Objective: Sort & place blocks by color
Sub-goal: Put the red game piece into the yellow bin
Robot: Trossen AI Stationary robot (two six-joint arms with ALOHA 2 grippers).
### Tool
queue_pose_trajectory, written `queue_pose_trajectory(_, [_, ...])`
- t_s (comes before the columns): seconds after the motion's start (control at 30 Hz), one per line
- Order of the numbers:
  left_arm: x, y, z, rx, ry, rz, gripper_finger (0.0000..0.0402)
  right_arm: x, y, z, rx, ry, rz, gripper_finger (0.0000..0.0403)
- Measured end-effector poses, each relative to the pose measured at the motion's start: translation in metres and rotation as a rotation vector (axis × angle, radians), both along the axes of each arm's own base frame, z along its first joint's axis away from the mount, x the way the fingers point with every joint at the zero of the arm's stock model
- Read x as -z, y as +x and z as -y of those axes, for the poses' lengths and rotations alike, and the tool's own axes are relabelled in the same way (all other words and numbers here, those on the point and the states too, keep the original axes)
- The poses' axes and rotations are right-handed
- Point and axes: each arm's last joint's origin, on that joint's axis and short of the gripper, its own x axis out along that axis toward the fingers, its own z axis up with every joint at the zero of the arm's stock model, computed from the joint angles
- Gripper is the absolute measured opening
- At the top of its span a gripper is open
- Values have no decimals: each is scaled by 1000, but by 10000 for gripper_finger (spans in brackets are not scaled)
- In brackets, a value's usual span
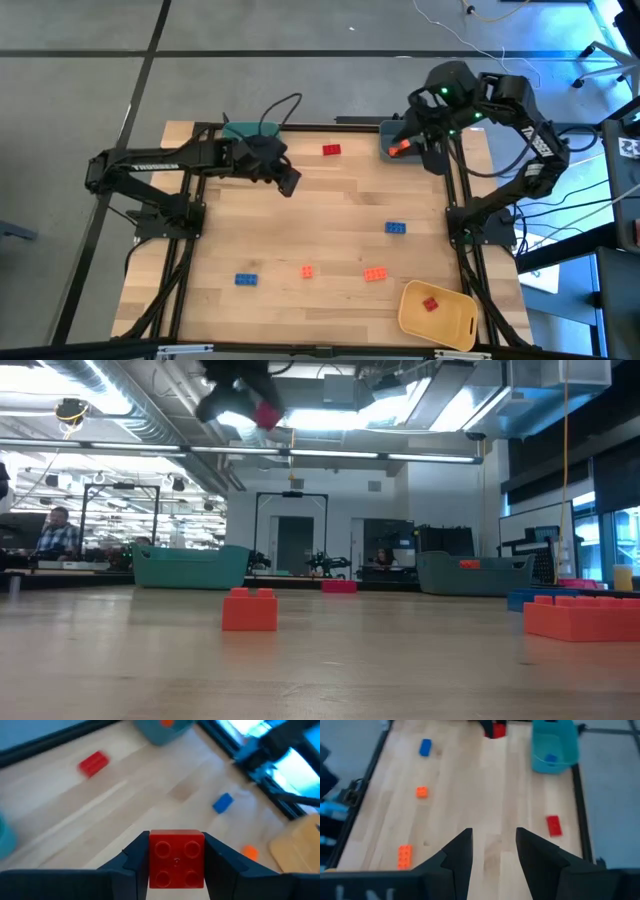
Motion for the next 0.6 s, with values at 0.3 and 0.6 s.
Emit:
queue_pose_trajectory(0.3, [-21,49,3,278,-13,119,130,14,29,-8,-258,-81,-18,152])
queue_pose_trajectory(0.6, [-22,77,-4,442,-75,259,130,29,57,-31,-432,-107,-59,152])
